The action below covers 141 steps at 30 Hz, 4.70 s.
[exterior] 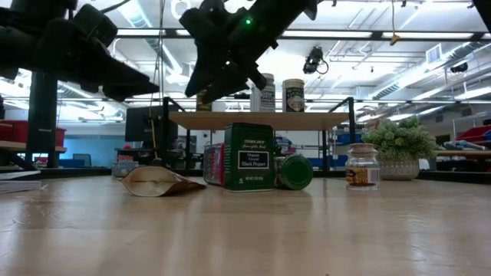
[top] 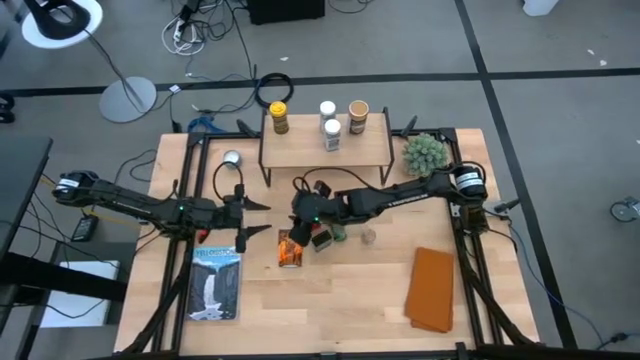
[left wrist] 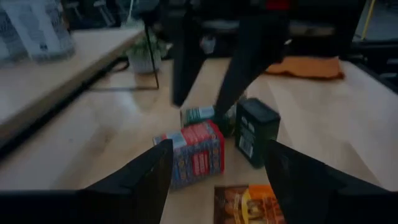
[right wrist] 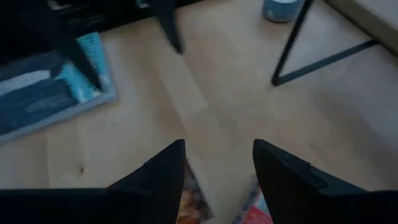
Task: Shelf spices
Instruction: Put the red can seasoning on the shelf
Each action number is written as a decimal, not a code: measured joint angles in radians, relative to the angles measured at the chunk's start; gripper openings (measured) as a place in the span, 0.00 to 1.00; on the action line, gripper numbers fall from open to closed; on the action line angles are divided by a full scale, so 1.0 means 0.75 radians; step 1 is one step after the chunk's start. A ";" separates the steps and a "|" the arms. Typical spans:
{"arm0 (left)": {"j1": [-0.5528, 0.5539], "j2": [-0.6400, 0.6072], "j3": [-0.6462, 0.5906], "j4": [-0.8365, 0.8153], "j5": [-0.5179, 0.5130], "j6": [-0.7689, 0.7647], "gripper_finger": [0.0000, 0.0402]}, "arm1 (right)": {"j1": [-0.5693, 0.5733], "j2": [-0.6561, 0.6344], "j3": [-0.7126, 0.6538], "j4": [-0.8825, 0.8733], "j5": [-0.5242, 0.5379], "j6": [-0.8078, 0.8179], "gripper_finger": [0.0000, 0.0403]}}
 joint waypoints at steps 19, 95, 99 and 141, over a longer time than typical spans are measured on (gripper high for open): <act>0.006 0.001 0.001 -0.004 0.019 0.006 0.63 | -0.124 -0.009 -0.001 -0.190 0.004 0.231 0.66; 0.006 0.001 0.003 0.009 0.018 -0.097 0.63 | -0.055 0.095 -0.059 -0.341 -0.341 0.286 0.52; 0.006 0.001 0.003 0.017 0.018 -0.201 0.63 | -0.052 0.052 -0.048 -0.393 -0.351 0.262 0.52; 0.006 0.903 1.247 -1.105 0.333 0.097 0.63 | 0.155 -0.149 0.018 -0.500 -0.305 -0.070 0.53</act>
